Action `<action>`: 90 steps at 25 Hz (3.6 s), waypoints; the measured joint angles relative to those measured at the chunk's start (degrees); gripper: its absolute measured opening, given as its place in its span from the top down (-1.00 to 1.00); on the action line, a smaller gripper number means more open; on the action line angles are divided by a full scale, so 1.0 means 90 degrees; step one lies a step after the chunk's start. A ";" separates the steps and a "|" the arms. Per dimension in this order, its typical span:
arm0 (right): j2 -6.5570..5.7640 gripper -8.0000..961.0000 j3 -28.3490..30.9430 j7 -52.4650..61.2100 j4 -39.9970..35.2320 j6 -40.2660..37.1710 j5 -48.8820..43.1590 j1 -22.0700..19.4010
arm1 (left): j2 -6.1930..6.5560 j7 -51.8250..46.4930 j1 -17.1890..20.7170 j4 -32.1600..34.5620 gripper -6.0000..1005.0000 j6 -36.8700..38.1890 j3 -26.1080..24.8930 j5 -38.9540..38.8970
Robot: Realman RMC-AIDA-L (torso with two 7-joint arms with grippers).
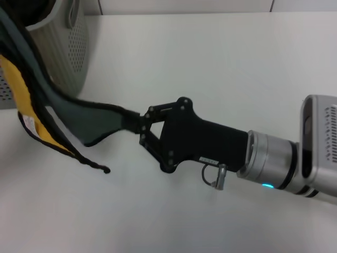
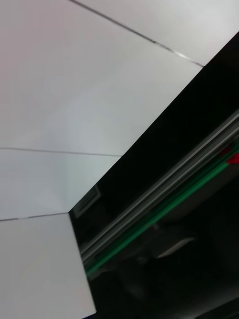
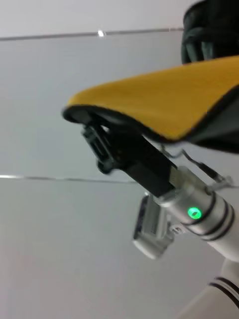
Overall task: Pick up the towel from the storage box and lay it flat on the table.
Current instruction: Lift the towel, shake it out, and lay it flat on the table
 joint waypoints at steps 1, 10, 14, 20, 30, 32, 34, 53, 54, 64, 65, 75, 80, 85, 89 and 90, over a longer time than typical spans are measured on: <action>-0.0011 0.87 0.0053 0.0002 0.0002 -0.0053 -0.0001 -0.0051 | 0.0018 0.0000 0.0013 0.0025 0.94 0.0000 -0.0001 0.0165; -0.0772 0.98 0.1742 0.0932 0.0201 -0.2039 -0.0200 -0.1129 | 0.0660 -0.0737 0.0216 0.0513 0.94 -0.0036 -0.0050 0.1707; -0.1210 0.98 0.3037 0.2030 0.0233 -0.2495 -0.1021 -0.1309 | 0.0971 -0.1609 0.0186 0.1045 0.94 -0.0150 -0.0048 0.2372; -0.1474 0.98 0.5259 0.4295 0.0164 -0.2737 -0.3685 -0.0846 | 0.1249 -0.2542 -0.0358 0.1446 0.94 -0.0141 -0.0047 0.3612; -0.0970 0.98 0.7502 0.5585 -0.0655 -0.2736 -0.6339 -0.0661 | 0.1161 -0.2810 -0.0692 0.1354 0.91 -0.0350 -0.0141 0.3938; -0.0909 0.98 0.7726 0.5722 -0.0948 -0.2731 -0.6474 -0.0704 | 0.1050 -0.2816 -0.0672 0.1295 0.89 -0.0479 -0.0141 0.4095; -0.0871 0.98 0.7862 0.5842 -0.1244 -0.2685 -0.6531 -0.0716 | 0.0945 -0.2823 -0.0650 0.1259 0.88 -0.0656 -0.0140 0.4276; -0.0750 0.98 0.8056 0.6264 -0.2114 -0.1801 -0.6646 0.0061 | 0.0358 -0.1487 -0.0479 0.0462 0.08 -0.1160 -0.0144 0.4663; -0.0747 0.98 0.8056 0.6270 -0.2114 -0.1798 -0.6646 0.0061 | 0.0352 -0.1458 -0.0479 0.0457 0.08 -0.1184 -0.0151 0.4654; -0.0731 0.98 0.8063 0.6335 -0.2062 -0.1720 -0.6649 0.0177 | 0.0340 -0.1437 -0.0545 0.0450 0.09 -0.1233 -0.0154 0.4647; -0.0724 0.98 0.8063 0.6336 -0.2052 -0.1672 -0.6652 0.0187 | 0.0334 -0.1421 -0.0545 0.0450 0.09 -0.1232 -0.0142 0.4647; -0.0696 0.98 0.8061 0.6371 -0.2047 -0.1541 -0.6727 0.0212 | 0.0214 -0.1115 -0.0511 0.0449 0.08 -0.1196 -0.0152 0.4557; -0.0639 0.98 0.8052 0.6376 -0.2047 -0.1541 -0.6794 0.0234 | 0.0176 -0.1015 -0.0569 0.0360 0.08 -0.1212 -0.0152 0.4496; -0.0611 0.98 0.8058 0.6388 -0.2047 -0.1494 -0.6808 0.0255 | 0.0131 -0.0887 -0.0571 0.0352 0.09 -0.1231 -0.0141 0.4496; -0.0610 0.98 0.8074 0.6487 -0.2047 -0.1428 -0.6793 0.0257 | 0.0114 -0.0654 -0.0507 0.0353 0.09 -0.1224 -0.0148 0.4491; -0.0605 0.98 0.8093 0.6513 -0.2047 -0.1415 -0.6790 0.0258 | 0.0103 -0.0576 -0.0482 0.0352 0.09 -0.1223 -0.0148 0.4492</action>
